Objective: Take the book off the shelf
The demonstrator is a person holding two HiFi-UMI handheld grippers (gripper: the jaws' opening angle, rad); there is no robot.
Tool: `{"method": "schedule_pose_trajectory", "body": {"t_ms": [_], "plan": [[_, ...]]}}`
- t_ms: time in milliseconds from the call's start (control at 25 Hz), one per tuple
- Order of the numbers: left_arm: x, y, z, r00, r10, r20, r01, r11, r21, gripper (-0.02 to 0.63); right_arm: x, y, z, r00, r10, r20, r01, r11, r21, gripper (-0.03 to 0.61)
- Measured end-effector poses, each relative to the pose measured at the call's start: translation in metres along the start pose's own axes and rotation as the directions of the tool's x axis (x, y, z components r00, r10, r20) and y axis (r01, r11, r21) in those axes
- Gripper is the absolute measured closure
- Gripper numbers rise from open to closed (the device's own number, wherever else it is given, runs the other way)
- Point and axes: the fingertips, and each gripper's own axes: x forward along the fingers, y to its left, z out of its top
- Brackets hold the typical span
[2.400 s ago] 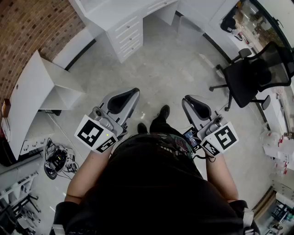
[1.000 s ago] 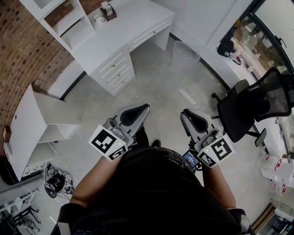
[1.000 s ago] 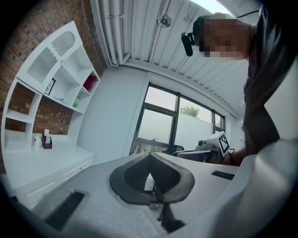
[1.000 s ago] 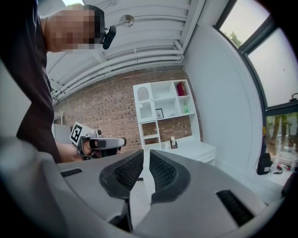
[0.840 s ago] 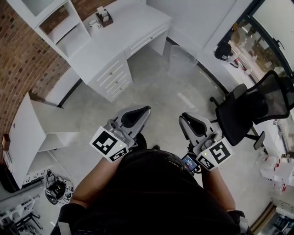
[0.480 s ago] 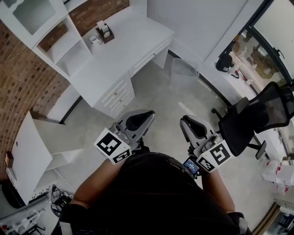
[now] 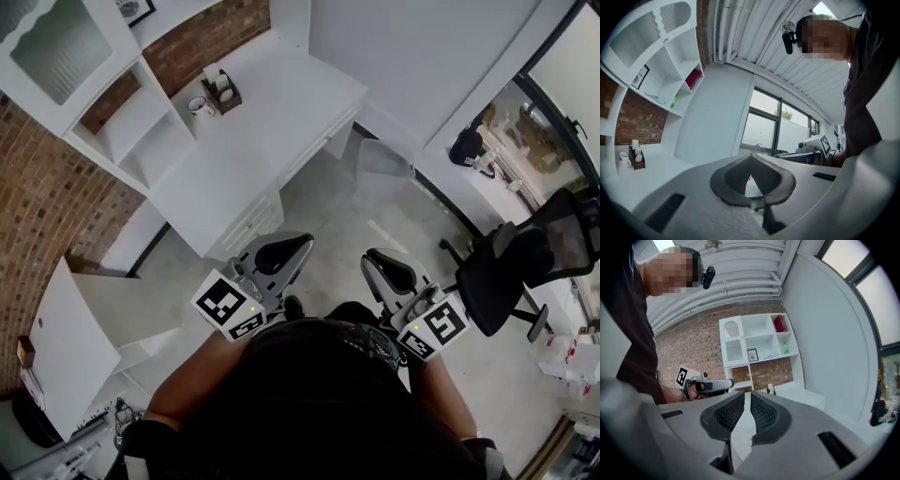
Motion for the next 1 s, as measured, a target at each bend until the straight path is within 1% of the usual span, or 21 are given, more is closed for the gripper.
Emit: {"method": "schedule_pose_trajectory", "body": {"t_ms": [160, 320, 480, 680, 840, 1000], "plan": [[0.013, 0.032, -0.003, 1.0, 0.027, -0.011, -0.027, 1.0, -0.014, 0.606, 0.026, -0.026, 0.002, 1.0, 0.008, -0.002, -0.008, 1.0, 0.023, 0.534], [0.031, 0.06, 0.0, 0.997, 0.075, -0.011, -0.075, 0.997, -0.016, 0.606, 0.05, -0.052, 0.004, 0.998, 0.068, -0.014, -0.067, 0.997, 0.026, 0.534], [0.059, 0.085, 0.005, 0.993, 0.12, -0.018, -0.12, 0.993, -0.004, 0.606, 0.071, -0.091, 0.016, 0.993, 0.115, -0.011, -0.115, 0.993, 0.03, 0.534], [0.111, 0.113, 0.006, 0.987, 0.162, -0.011, -0.162, 0.987, -0.003, 0.606, 0.086, -0.149, 0.034, 0.985, 0.17, -0.009, -0.17, 0.985, 0.016, 0.533], [0.169, 0.125, 0.016, 0.984, 0.179, 0.018, -0.179, 0.983, -0.037, 0.606, 0.082, -0.202, 0.053, 0.98, 0.201, 0.003, -0.201, 0.98, -0.001, 0.532], [0.218, 0.134, 0.013, 0.979, 0.205, 0.019, -0.204, 0.978, -0.05, 0.606, 0.077, -0.246, 0.07, 0.968, 0.25, 0.024, -0.249, 0.968, -0.017, 0.532]]}}
